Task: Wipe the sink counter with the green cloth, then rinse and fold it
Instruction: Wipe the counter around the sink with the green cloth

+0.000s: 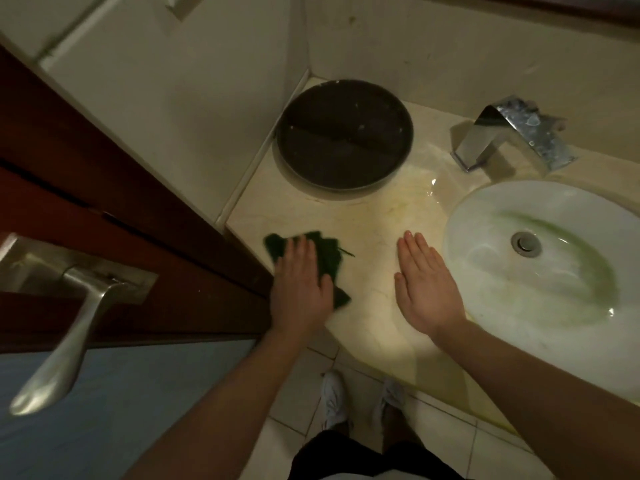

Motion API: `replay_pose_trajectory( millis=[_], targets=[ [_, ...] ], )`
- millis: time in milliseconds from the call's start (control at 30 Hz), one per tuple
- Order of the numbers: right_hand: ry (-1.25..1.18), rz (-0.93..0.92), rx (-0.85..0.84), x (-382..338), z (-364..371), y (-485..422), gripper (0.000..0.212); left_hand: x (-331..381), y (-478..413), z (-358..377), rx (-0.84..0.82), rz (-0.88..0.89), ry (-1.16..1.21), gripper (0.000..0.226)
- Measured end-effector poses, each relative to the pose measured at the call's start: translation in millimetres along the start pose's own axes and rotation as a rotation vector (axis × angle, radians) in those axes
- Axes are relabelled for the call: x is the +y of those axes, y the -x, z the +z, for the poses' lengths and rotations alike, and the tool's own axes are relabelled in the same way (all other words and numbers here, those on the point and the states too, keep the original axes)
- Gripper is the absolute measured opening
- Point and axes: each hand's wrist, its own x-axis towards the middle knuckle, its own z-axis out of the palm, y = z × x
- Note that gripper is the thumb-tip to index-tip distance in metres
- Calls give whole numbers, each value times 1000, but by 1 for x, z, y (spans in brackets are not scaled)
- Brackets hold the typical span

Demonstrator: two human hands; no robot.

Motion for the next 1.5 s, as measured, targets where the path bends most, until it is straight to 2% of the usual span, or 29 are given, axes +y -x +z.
replay_pose_trajectory(
  millis=[133,267,367,467,567,633,700,800,967,1367,1433,1500],
  targets=[
    [-13,8,-6,1,1,-2,60,-20,-31,-8,59,-139,-16,68],
    [-54,12,-22,15,-5,3,65,-4,-17,-5,43,-136,-22,69],
    [-7,102,28,30,-7,23,62,40,25,11,-17,-29,-46,72],
    [42,112,34,32,-7,38,57,93,71,34,-99,170,2,73],
    [83,103,34,25,-8,33,56,98,82,36,-149,297,17,71],
    [72,131,49,17,-9,25,56,78,68,27,-135,241,7,70],
    [45,146,48,9,-8,16,52,53,41,18,-51,98,-35,71],
    [11,131,48,7,-2,7,58,14,-12,3,43,-102,-40,69],
    [-1,125,76,7,2,7,57,-3,-67,-9,66,-208,-54,70],
    [-117,119,84,12,4,5,52,96,-78,17,-12,85,-85,65],
    [-147,166,107,7,0,4,51,105,-80,18,-33,117,9,60],
    [-173,259,149,-7,-11,-4,53,96,-84,8,-66,90,285,52]
  ],
)
